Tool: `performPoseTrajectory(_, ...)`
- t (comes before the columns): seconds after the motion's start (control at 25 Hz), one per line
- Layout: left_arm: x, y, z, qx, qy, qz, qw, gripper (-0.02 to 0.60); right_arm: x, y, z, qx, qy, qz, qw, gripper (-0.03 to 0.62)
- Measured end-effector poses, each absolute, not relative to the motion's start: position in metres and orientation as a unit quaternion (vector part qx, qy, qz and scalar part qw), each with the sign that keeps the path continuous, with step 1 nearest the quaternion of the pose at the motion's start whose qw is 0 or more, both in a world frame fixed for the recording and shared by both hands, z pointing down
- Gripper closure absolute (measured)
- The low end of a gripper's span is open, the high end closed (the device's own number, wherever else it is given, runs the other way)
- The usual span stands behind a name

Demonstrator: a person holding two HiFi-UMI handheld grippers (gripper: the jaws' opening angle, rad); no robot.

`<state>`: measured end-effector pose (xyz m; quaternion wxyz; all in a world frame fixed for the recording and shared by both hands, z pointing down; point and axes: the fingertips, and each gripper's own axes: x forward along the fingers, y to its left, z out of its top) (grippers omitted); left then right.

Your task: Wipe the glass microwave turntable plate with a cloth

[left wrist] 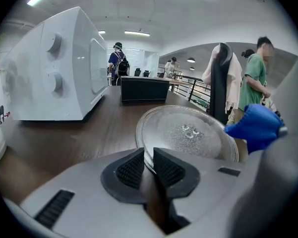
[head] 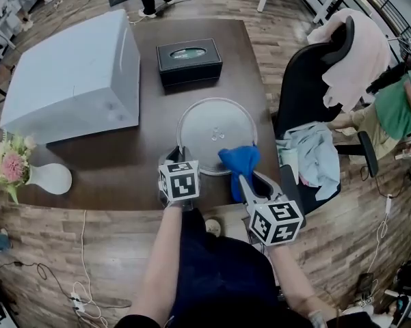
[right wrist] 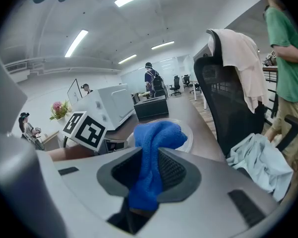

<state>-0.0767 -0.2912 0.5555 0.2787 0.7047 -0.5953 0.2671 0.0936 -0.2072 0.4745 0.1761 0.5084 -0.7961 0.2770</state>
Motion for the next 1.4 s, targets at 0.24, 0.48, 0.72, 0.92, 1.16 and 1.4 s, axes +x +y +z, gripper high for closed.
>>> performPoseTrajectory(0.24,-0.076,-0.292,0.554,0.706,-0.597,0.27,0.27,0.529,0.073,-0.247,0.467,0.483,-0.819,0.241,0.194,0.513)
performPoseTrajectory(0.48,-0.077,-0.29,0.555,0.703,-0.598,0.272,0.27,0.529,0.042,-0.29,0.466,0.441,-0.845,0.21,0.218,0.513)
performPoseTrajectory(0.72,-0.077,-0.291,0.555,0.705,-0.596,0.272,0.27,0.529,0.005,-0.323,0.468,0.391,-0.866,0.194,0.242,0.513)
performPoseTrajectory(0.92,-0.077,-0.291,0.555,0.706,-0.595,0.271,0.274,0.529,-0.034,-0.332,0.48,0.327,-0.886,0.183,0.271,0.513)
performPoseTrajectory(1.16,-0.077,-0.292,0.555,0.706,-0.594,0.273,0.272,0.532,-0.067,-0.323,0.522,0.235,-0.89,0.179,0.349,0.514)
performPoseTrajectory(1.4,-0.078,-0.291,0.555,0.709,-0.591,0.268,0.276,0.535,-0.068,-0.316,0.549,0.193,-0.881,0.206,0.38,0.517)
